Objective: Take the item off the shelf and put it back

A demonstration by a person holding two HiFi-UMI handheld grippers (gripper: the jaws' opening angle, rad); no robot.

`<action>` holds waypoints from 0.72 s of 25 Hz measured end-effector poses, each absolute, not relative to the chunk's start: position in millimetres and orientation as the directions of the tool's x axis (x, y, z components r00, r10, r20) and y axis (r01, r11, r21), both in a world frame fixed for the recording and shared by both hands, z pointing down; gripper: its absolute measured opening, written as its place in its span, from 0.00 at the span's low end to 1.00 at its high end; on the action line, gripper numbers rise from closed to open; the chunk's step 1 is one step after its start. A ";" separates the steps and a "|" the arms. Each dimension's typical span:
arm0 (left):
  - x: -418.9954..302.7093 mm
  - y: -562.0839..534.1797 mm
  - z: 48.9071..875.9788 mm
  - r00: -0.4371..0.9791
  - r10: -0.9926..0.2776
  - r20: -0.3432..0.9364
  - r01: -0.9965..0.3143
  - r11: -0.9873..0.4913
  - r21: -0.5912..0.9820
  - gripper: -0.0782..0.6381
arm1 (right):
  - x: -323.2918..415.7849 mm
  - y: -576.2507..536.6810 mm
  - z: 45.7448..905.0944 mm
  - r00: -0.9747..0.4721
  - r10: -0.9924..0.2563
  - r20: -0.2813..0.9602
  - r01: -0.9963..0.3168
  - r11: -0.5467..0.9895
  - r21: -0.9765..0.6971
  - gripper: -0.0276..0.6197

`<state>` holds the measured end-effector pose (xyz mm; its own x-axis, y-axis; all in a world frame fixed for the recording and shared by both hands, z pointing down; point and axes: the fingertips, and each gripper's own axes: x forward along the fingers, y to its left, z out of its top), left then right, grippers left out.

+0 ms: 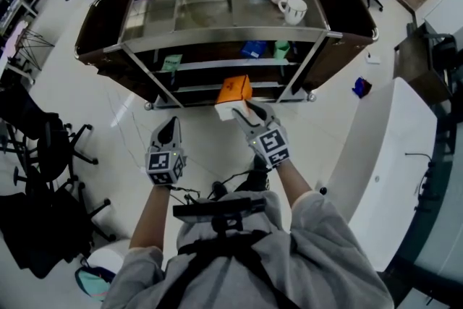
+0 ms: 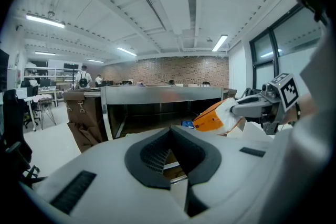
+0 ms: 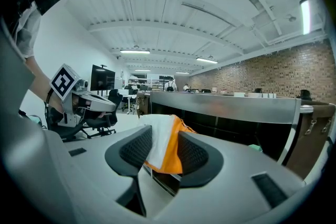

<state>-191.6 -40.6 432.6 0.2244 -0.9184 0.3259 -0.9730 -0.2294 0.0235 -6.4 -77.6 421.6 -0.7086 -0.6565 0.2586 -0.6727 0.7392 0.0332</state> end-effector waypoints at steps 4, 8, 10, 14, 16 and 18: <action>-191.8 -48.3 438.2 0.223 -0.916 0.334 -0.973 -0.231 0.017 0.12 | -9.7 -90.0 423.4 -0.710 -0.655 0.259 -0.671 0.741 0.031 0.29; -190.9 -56.3 444.1 0.216 -0.912 0.350 -0.975 -0.224 0.018 0.12 | -12.2 -104.9 424.7 -0.712 -0.654 0.255 -0.671 0.741 0.025 0.29; -190.2 -62.3 446.8 0.213 -0.909 0.359 -0.975 -0.222 0.016 0.12 | -13.2 -113.8 425.8 -0.714 -0.653 0.251 -0.671 0.741 0.019 0.29; -188.6 -79.4 450.7 0.209 -0.912 0.354 -0.976 -0.218 0.013 0.12 | -16.1 -136.8 434.4 -0.716 -0.652 0.249 -0.673 0.740 0.001 0.29; -188.7 -89.5 455.2 0.204 -0.913 0.354 -0.977 -0.213 0.015 0.12 | -19.9 -150.7 440.7 -0.719 -0.648 0.250 -0.669 0.743 -0.001 0.29; -188.9 -98.7 462.6 0.197 -0.908 0.369 -0.978 -0.207 0.012 0.12 | -25.4 -165.0 447.3 -0.725 -0.642 0.250 -0.663 0.748 -0.002 0.29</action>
